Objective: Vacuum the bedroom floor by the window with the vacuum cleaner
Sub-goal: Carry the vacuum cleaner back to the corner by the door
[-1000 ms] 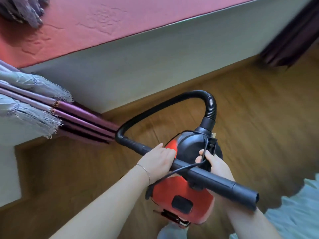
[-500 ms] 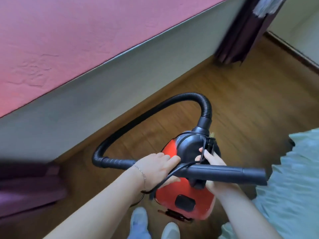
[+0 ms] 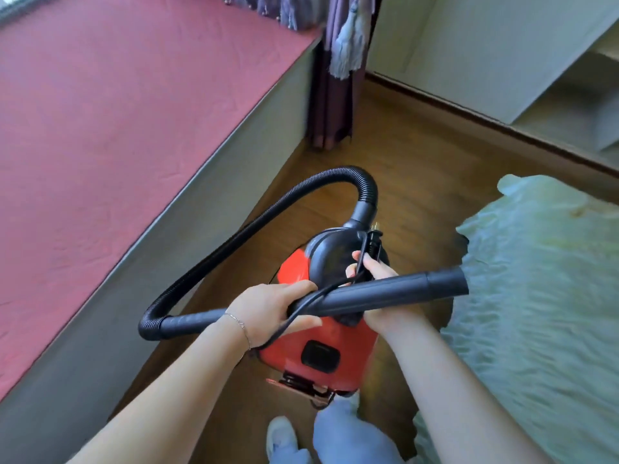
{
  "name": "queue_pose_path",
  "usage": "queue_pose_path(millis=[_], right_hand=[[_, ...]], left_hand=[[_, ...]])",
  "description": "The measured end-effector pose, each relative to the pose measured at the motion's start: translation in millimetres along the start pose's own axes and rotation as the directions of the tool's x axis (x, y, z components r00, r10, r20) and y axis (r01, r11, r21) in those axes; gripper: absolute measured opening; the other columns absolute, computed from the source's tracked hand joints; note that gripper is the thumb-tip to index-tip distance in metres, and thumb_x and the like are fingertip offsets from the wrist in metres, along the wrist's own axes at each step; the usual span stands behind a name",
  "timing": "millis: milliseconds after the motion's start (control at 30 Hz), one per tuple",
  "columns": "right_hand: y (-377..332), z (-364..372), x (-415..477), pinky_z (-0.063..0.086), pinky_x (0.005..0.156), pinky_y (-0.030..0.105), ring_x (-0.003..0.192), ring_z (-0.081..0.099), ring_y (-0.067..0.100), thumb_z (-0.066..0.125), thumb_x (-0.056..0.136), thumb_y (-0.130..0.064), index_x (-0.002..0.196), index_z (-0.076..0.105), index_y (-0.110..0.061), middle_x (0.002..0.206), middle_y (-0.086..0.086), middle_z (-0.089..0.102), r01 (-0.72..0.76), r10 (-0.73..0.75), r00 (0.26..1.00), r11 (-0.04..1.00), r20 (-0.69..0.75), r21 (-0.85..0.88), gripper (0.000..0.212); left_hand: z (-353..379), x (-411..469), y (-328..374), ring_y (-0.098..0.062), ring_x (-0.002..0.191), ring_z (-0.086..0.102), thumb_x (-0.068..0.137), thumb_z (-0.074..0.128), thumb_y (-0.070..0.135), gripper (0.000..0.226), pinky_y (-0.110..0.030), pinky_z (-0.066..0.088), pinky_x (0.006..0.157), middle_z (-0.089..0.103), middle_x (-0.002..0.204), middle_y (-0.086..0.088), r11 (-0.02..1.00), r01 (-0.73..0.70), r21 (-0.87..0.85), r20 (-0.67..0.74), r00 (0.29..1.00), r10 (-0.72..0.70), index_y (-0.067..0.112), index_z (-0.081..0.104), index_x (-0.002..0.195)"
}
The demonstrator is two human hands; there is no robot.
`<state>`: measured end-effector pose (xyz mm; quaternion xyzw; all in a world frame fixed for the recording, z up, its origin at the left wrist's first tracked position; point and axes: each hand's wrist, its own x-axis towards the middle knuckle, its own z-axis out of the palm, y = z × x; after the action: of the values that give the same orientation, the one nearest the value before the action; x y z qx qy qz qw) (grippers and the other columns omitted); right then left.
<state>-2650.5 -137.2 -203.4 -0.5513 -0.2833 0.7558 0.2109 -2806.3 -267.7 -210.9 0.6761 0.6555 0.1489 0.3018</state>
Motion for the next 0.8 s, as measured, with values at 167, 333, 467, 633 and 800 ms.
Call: queue_pose_path(millis=[167,333,467,633,800], right_hand=[[-64.5,-17.0,18.6,0.043,0.042,0.018,0.031,0.052,0.005,0.034,0.103,-0.018,0.078,0.047,-0.016,0.036,-0.004,0.055,0.002,-0.002,1.000,0.997,0.012,-0.078,0.028],[-133.5,-60.9,35.6,0.039,0.034,0.015,0.029,0.051,0.008,0.035,0.103,-0.016,0.079,0.047,-0.012,0.036,-0.002,0.054,-0.028,0.028,1.000,1.000,-0.005,-0.014,0.027],[-180.5,-94.4,50.9,0.041,0.038,0.014,0.033,0.053,0.008,0.035,0.102,-0.015,0.082,0.051,-0.011,0.041,-0.003,0.057,0.032,-0.032,0.999,0.999,0.004,-0.030,0.026],[-229.0,-124.9,67.1,0.039,0.037,0.014,0.033,0.052,0.008,0.041,0.100,-0.013,0.082,0.056,-0.009,0.045,-0.002,0.058,0.126,-0.125,0.991,0.992,-0.050,0.021,0.024],[-278.8,-147.1,92.8,0.042,0.042,0.018,0.039,0.052,0.011,0.041,0.100,-0.015,0.084,0.056,-0.008,0.051,0.002,0.056,0.127,-0.122,0.991,0.986,-0.056,0.108,0.024]], left_hand=[[-35.2,57.9,21.4,-0.021,0.087,0.060,0.063,0.032,0.087,0.070,-0.033,0.048,0.074,0.065,0.094,0.006,1.000,0.009,-0.003,0.054,0.998,-0.009,0.037,0.045,0.112],[-55.4,120.5,49.3,-0.020,0.086,0.060,0.063,0.033,0.083,0.067,-0.031,0.045,0.071,0.065,0.095,0.006,0.997,0.013,0.070,0.096,0.995,-0.020,0.037,0.040,0.111],[-70.9,176.8,59.1,-0.021,0.087,0.061,0.063,0.034,0.086,0.071,-0.031,0.048,0.071,0.066,0.097,0.005,0.996,-0.018,0.088,0.125,0.992,0.007,0.038,0.045,0.113],[-84.5,238.5,66.3,-0.021,0.083,0.061,0.065,0.031,0.080,0.075,-0.036,0.050,0.072,0.067,0.093,0.006,0.990,-0.029,0.141,0.136,0.991,0.010,0.024,0.052,0.112],[-97.9,303.5,67.2,-0.021,0.079,0.061,0.067,0.036,0.075,0.065,-0.037,0.051,0.070,0.068,0.088,0.005,0.990,-0.062,0.124,0.188,0.981,0.038,0.025,0.052,0.106]])
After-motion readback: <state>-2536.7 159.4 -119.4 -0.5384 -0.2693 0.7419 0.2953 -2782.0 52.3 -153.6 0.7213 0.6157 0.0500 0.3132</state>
